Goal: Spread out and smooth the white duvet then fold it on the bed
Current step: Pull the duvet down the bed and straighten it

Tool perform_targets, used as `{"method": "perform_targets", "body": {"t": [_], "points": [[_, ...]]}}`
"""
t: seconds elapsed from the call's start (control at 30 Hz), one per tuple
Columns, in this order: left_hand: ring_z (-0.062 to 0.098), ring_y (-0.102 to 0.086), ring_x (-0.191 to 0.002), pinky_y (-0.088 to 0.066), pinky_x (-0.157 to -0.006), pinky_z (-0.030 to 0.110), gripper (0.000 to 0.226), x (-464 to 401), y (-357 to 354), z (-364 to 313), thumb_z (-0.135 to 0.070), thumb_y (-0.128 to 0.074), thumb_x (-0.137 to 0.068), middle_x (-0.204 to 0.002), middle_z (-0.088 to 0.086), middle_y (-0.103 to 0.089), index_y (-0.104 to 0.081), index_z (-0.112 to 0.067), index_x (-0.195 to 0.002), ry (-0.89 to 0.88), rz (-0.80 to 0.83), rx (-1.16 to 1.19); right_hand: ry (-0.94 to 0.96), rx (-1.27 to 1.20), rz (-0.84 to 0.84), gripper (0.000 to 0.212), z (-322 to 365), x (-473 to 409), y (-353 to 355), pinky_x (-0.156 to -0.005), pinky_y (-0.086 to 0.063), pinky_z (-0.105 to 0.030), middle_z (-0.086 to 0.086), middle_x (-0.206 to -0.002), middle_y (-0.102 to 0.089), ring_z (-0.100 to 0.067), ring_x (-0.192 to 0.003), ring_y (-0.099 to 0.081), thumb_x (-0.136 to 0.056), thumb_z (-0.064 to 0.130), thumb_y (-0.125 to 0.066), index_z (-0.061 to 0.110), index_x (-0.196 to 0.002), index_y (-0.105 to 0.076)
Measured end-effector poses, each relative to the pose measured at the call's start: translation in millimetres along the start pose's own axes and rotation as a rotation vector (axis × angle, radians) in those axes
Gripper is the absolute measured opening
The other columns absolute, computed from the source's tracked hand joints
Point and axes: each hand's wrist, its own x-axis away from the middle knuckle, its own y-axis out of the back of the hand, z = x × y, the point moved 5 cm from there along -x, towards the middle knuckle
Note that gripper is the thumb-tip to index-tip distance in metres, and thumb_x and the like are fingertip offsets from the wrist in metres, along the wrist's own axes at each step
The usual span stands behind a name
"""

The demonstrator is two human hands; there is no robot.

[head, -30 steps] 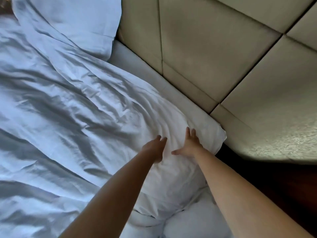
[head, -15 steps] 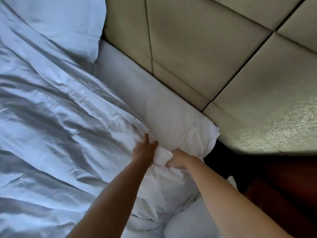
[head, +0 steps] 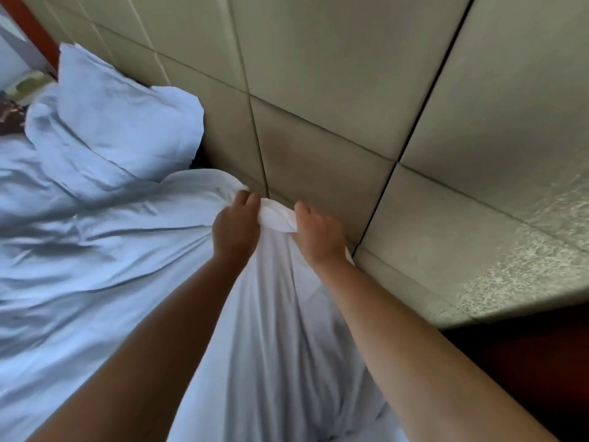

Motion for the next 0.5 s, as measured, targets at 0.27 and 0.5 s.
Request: {"method": "perform_targets", "body": {"t": [0.27,0.5], "points": [[0.027,-0.038,-0.135,-0.046,-0.096,0.038,0.092,82.9,-124.3,-20.5,0.005,-0.044,-0.082,-0.159,0.001,0.016,0.006,-0.027,-0.152,0.139,0.664,0.131,-0.146,-0.050,0.586,0.076,-47.1,64.0,-100.5,-0.113,-0.019,-0.042,-0.008,-0.154,-0.021,-0.028,-0.140,-0.023,-0.091,0.030,-0.056,0.023,-0.151,-0.009],[0.022,-0.017,-0.145,-0.023,-0.115,0.043,0.066,161.5,-155.6,-2.4,-0.014,-0.041,-0.095,-0.158,0.002,-0.016,-0.010,-0.022,-0.153,0.055,1.054,-0.120,-0.098,-0.015,0.995,0.060,-50.5,119.6,-142.2,-0.117,-0.010,-0.043,-0.007,-0.158,-0.011,-0.027,-0.145,-0.013,-0.097,0.029,-0.042,0.024,-0.151,-0.018]]}}
